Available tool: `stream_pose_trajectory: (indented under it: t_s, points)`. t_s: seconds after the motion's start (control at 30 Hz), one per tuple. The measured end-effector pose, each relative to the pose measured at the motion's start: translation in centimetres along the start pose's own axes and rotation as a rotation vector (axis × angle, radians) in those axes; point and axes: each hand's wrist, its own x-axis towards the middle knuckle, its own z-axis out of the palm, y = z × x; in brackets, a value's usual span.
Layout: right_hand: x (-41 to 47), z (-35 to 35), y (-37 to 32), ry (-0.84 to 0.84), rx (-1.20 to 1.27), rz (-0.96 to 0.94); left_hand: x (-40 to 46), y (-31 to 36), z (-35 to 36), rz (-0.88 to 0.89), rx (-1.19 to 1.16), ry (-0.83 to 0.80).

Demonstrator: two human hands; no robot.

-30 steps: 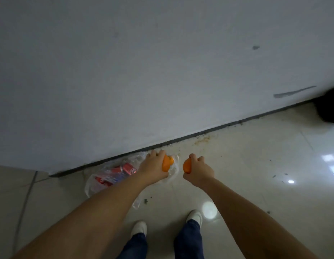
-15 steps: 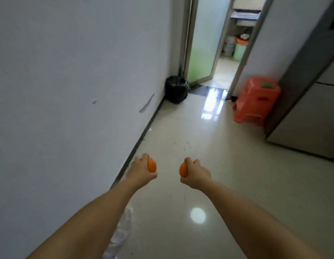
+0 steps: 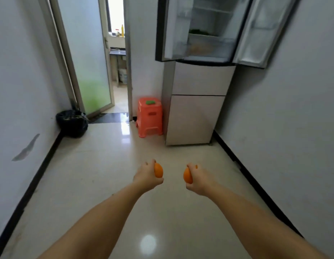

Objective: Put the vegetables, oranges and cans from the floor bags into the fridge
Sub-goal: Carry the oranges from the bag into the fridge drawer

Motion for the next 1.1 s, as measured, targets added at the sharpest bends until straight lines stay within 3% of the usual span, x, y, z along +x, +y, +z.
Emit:
stream_pose_trajectory:
  t_s: [0.13,0.27,0.57,0.9,1.1]
  points:
    - [-1.0,-5.5,11.3,0.104,-0.055,0.111,3.0,12.2,4.6,0.206,0.0,-0.061]
    - [0.0,-8.7,18.4,0.146,-0.053,0.194,6.7,19.9,6.9,0.294,0.07,-0.076]
    - [9.8,-12.6,27.3,0.192,-0.001,0.213,19.8,29.1,10.0,0.43,0.242,-0.068]
    - [25.2,-24.9,38.7,0.346,0.024,0.313,40.6,43.1,10.3,0.452,0.159,-0.092]
    - [35.4,-29.5,45.1,0.385,0.029,0.3,50.0,48.7,12.5,0.533,0.23,-0.11]
